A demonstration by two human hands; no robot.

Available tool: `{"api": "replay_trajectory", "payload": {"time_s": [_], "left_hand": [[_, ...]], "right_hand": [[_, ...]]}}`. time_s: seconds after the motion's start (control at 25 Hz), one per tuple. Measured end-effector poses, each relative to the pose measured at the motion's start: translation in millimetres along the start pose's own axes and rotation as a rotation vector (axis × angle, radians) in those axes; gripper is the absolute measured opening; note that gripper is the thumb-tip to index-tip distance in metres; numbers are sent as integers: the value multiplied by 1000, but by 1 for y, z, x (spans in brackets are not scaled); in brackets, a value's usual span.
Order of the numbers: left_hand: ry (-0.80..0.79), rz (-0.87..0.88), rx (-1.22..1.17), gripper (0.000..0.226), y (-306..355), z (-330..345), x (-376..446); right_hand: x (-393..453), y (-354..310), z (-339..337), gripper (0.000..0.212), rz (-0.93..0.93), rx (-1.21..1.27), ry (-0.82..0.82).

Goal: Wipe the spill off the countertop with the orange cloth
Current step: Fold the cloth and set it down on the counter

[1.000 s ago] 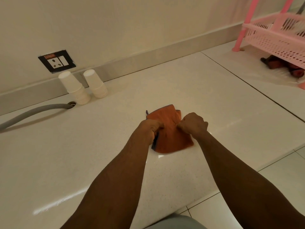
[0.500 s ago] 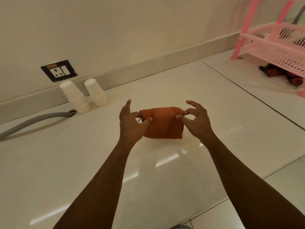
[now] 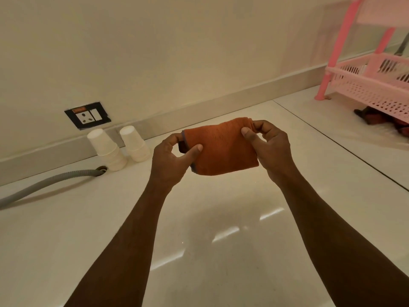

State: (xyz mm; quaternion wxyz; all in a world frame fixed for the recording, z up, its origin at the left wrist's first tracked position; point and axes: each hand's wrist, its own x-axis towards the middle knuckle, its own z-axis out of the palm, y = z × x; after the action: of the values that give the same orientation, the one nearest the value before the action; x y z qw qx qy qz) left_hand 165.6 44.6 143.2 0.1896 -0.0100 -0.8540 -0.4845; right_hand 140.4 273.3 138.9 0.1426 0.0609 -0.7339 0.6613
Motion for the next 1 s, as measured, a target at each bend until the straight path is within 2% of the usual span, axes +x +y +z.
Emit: {"api": "replay_trajectory", "payload": {"time_s": [0.2,0.36,0.52,0.64,0.72,0.8,0.88,0.96,1.0], "left_hand": [[-52,-50,20,57,-20,15,22],[-110,-242,-41,62,-53,35,57],[-143,-410,-107,61,-93,60,92],[-131,-530,-122,60,-118,80,114],[-116,-609,-47,61,-136,91,126],[-153,-570,328,58,-148,96,127],[-46,-366,692,51,-152,101,121],[-21,-115,797,54,-152,108,108],[-119,-46,825,60,-152,113,102]], "right_hand": [[31,19,19,36,62,-24,-52],[65,52,44,52,120,-142,-180],[110,100,69,67,222,-448,-356],[141,129,85,69,226,-675,-412],[156,148,92,72,227,-806,-475],[163,163,93,76,192,-1073,-460],[161,171,93,71,58,-1246,-319],[144,181,95,60,-150,-1230,-295],[136,186,96,59,-208,-1206,-375]]}}
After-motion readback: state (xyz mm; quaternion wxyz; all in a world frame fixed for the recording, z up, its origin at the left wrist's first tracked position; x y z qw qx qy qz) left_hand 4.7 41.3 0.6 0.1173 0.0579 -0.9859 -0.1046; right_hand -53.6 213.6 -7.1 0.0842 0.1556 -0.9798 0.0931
